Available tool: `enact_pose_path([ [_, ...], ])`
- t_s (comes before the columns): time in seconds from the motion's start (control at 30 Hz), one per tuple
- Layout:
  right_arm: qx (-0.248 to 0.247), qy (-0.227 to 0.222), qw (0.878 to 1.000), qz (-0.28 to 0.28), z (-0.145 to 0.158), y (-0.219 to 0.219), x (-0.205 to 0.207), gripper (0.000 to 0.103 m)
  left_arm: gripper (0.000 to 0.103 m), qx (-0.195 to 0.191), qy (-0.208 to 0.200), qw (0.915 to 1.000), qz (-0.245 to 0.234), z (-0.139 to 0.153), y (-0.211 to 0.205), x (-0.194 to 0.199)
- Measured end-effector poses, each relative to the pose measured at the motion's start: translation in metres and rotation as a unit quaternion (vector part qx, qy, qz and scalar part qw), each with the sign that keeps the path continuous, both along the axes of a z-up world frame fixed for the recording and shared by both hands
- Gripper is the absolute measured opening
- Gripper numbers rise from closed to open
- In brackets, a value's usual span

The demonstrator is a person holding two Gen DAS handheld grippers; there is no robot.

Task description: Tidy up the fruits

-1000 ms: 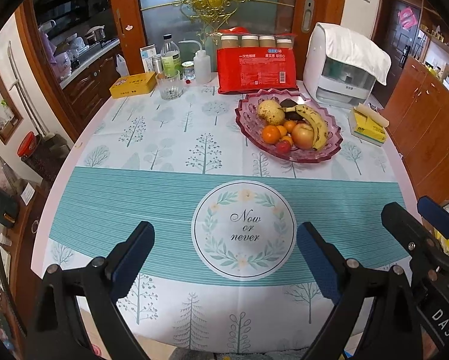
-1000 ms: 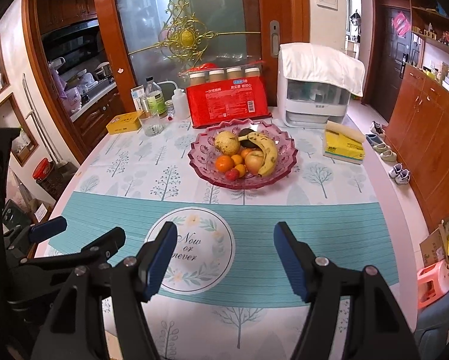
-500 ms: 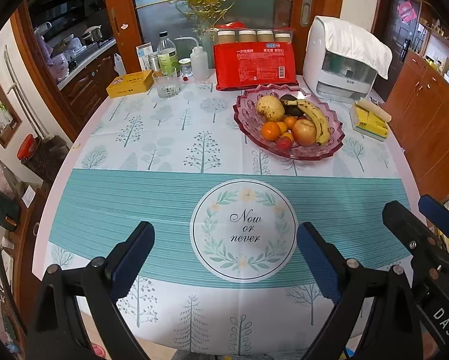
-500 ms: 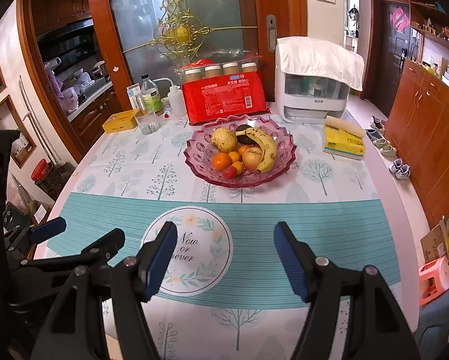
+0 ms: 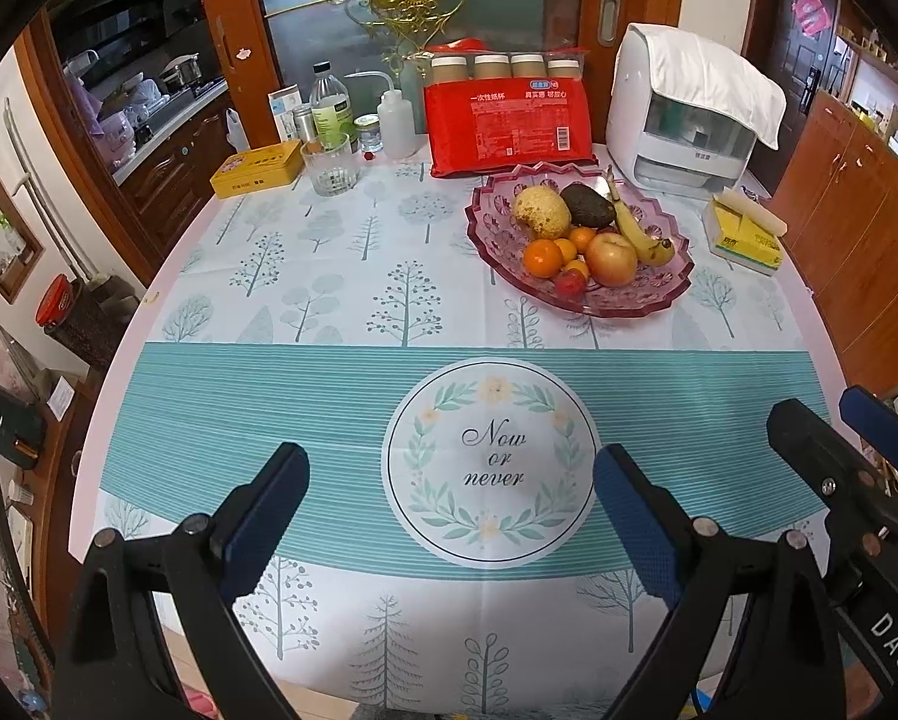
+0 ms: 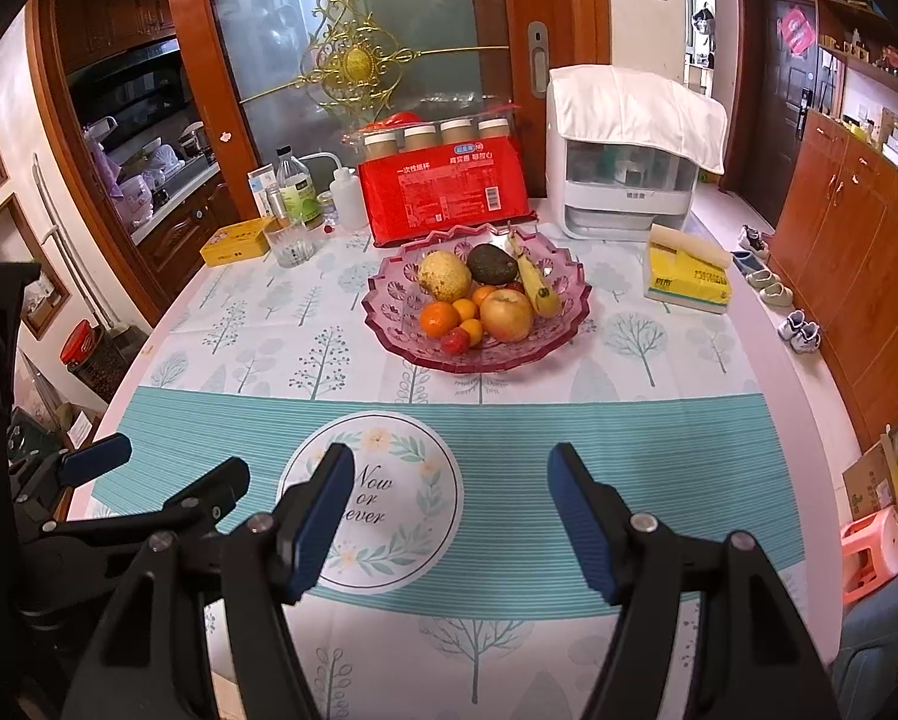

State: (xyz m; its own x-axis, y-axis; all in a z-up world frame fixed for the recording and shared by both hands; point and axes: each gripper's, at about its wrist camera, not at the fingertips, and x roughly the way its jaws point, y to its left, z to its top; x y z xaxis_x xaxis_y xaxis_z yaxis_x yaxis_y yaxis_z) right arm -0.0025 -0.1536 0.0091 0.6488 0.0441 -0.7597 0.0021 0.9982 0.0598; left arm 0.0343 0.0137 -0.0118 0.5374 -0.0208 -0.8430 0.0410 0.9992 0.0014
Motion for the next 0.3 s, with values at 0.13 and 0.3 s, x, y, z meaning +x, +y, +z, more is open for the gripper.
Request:
enact_pose_path([
  [0.13, 0.000, 0.000, 1.000, 0.000, -0.0001, 0.0000, 0.0004, 0.068, 0.095, 0.001, 0.000, 1.0000, 0.000, 0.0009, -0.0013, 0.0003],
  [0.3, 0.000, 0.000, 1.000, 0.000, 0.0003, -0.0001, 0.0008, 0.068, 0.095, 0.001, 0.004, 1.0000, -0.003, -0.0039, -0.0005, 0.0023],
])
